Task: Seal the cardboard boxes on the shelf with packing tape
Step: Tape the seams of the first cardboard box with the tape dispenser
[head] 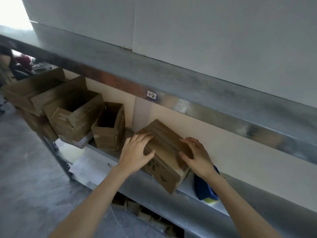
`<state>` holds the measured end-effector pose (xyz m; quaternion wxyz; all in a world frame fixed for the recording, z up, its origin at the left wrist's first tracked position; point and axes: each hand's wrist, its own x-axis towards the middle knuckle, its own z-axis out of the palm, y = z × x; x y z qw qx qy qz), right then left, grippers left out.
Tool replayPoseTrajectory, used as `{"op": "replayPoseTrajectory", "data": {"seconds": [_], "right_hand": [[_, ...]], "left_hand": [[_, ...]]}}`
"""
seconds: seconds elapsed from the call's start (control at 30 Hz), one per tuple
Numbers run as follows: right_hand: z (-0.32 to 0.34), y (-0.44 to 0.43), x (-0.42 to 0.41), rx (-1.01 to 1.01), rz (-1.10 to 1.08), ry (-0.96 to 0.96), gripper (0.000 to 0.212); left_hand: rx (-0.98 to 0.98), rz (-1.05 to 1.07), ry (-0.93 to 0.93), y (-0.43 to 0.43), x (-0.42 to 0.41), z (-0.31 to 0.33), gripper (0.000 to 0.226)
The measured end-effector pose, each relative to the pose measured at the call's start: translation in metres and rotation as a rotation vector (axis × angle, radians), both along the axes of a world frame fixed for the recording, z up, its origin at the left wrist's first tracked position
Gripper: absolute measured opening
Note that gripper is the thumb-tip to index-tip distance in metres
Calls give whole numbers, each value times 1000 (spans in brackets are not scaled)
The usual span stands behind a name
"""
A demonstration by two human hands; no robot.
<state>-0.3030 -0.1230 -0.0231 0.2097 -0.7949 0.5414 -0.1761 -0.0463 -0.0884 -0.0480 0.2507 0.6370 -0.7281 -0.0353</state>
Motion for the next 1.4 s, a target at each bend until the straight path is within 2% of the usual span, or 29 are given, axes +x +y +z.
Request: {"op": "replayPoseTrajectory", "data": {"seconds": [0.13, 0.3, 0.43, 0.67, 1.0, 1.4], "right_hand": [[1, 9, 5, 36, 122, 204, 77], [0, 23, -9, 30, 130, 230, 72], [6, 36, -33, -7, 68, 184, 55], [4, 52, -74, -68, -49, 216, 50], [-56, 57, -96, 226, -153, 290, 60], [-81, 50, -78, 360, -189, 185, 67]], "left_hand": [[62, 112, -133, 21, -24, 3, 80], [130, 188, -206, 38, -44, 8, 91], [140, 206, -232, 45, -53, 11, 94], [106, 177, -268, 45, -68, 19, 94], [72, 146, -269, 43, -78, 15, 84], [42, 125, -242, 46, -72, 10, 79]]}}
